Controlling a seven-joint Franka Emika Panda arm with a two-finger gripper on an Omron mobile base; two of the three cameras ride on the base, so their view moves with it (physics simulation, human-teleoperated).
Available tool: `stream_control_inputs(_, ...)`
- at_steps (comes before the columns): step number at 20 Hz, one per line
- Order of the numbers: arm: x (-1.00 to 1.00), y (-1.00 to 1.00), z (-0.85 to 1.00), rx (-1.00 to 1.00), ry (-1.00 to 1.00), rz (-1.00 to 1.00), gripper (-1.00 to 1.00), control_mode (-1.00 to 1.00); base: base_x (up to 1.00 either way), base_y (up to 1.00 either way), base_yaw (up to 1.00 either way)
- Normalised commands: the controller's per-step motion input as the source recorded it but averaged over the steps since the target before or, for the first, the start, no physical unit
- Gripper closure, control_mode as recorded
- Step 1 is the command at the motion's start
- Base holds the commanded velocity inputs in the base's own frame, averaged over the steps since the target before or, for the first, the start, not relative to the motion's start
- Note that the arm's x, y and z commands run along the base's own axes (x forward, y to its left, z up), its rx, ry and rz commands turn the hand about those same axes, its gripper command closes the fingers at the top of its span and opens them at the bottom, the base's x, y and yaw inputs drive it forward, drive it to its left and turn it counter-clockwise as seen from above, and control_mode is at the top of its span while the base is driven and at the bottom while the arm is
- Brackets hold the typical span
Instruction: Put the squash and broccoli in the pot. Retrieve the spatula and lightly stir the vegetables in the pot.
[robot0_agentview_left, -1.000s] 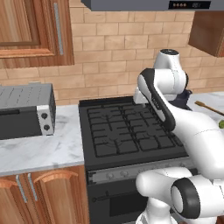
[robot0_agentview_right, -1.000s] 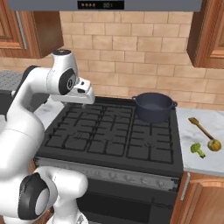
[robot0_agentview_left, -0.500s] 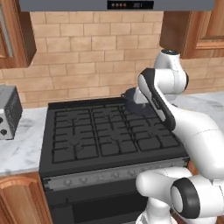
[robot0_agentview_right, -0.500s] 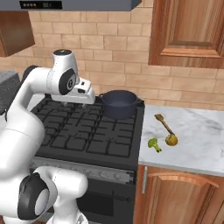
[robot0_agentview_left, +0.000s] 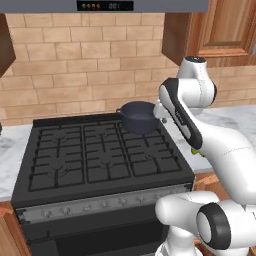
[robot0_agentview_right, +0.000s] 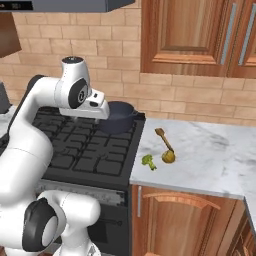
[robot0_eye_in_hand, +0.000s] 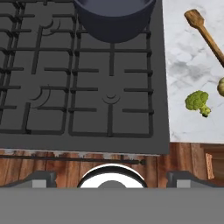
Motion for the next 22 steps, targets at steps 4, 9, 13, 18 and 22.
stream_control_inputs(4,0.00,0.00,0.00,0.00,0.00,0.00,-1.00,1.00,0.17,-0.29,0.00)
stream_control_inputs(9,0.00,0.00,0.00,0.00,0.00,0.00,-1.00,1.00,0.32,-0.34,0.00)
stream_control_inputs(13,0.00,0.00,0.00,0.00,0.00,0.00,-1.00,1.00,0.43,-0.20,0.00)
stream_control_inputs(18,0.00,0.00,0.00,0.00,0.00,0.00,-1.00,1.00,0.49,-0.13,0.00)
stream_control_inputs(22,0.00,0.00,0.00,0.00,0.00,0.00,-1.00,1.00,0.33,-0.10,0.00)
